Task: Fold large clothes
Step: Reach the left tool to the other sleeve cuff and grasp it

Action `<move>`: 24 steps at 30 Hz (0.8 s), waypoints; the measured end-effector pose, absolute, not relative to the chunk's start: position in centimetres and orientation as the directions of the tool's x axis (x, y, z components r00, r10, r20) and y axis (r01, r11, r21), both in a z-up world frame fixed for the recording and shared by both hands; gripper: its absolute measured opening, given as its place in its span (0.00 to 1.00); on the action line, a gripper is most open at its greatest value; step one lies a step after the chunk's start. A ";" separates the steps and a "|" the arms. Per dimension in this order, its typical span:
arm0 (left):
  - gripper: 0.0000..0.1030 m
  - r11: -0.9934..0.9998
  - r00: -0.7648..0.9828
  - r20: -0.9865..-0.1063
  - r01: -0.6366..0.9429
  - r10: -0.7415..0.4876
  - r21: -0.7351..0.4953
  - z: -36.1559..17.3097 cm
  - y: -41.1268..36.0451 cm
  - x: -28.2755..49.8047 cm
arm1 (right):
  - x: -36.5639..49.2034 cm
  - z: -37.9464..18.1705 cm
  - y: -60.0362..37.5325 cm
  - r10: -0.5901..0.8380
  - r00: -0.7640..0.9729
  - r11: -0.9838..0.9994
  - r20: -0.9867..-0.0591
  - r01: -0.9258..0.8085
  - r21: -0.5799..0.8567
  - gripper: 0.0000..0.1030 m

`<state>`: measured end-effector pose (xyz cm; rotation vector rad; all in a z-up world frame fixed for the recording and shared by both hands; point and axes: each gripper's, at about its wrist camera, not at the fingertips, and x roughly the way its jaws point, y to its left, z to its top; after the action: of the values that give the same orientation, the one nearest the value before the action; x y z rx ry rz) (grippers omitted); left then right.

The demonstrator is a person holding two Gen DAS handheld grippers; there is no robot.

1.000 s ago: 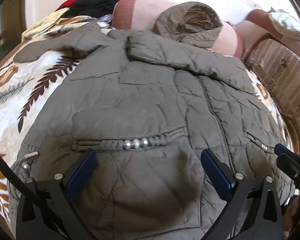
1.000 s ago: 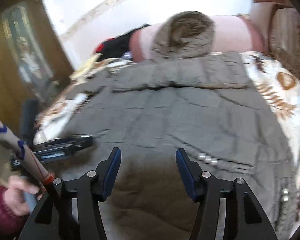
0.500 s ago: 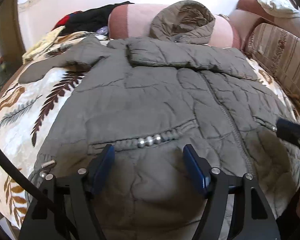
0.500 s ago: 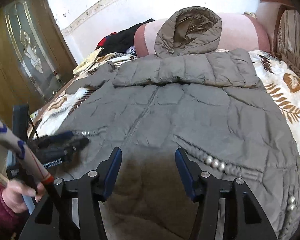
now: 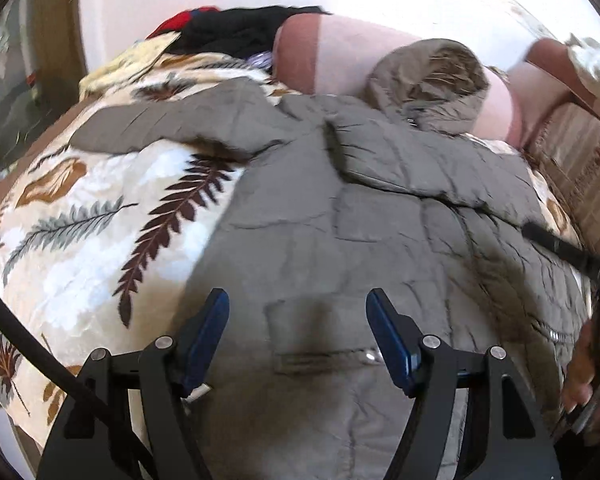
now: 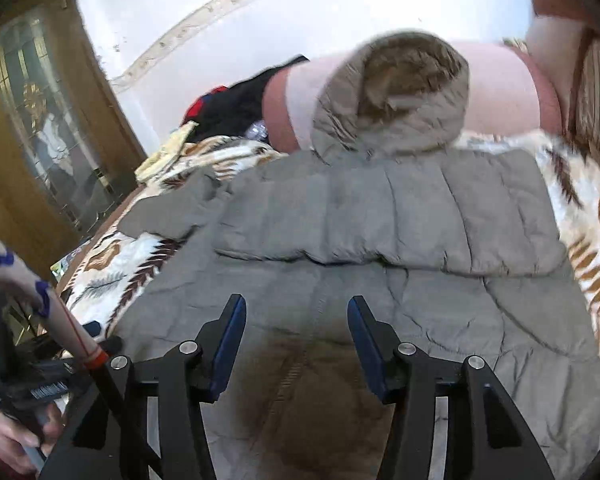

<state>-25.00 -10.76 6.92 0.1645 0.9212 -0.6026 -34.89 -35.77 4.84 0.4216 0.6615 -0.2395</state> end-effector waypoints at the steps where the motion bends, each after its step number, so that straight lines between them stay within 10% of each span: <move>1: 0.68 0.837 0.453 -0.793 0.533 -0.409 -0.127 7.0 -10.4 -24.0 | -35.0 3.8 -36.5 -0.057 0.759 0.877 -0.648 0.348 0.330 0.56; 24: 0.73 0.964 0.485 -0.835 0.094 -0.262 -0.248 11.8 0.3 1.2 | -36.2 4.2 -38.1 0.048 0.797 0.849 -0.603 0.286 0.445 0.59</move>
<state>1.25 0.30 11.78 -0.1778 1.0440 -0.2182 -36.15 -38.07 4.18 0.5513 0.6438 -0.1350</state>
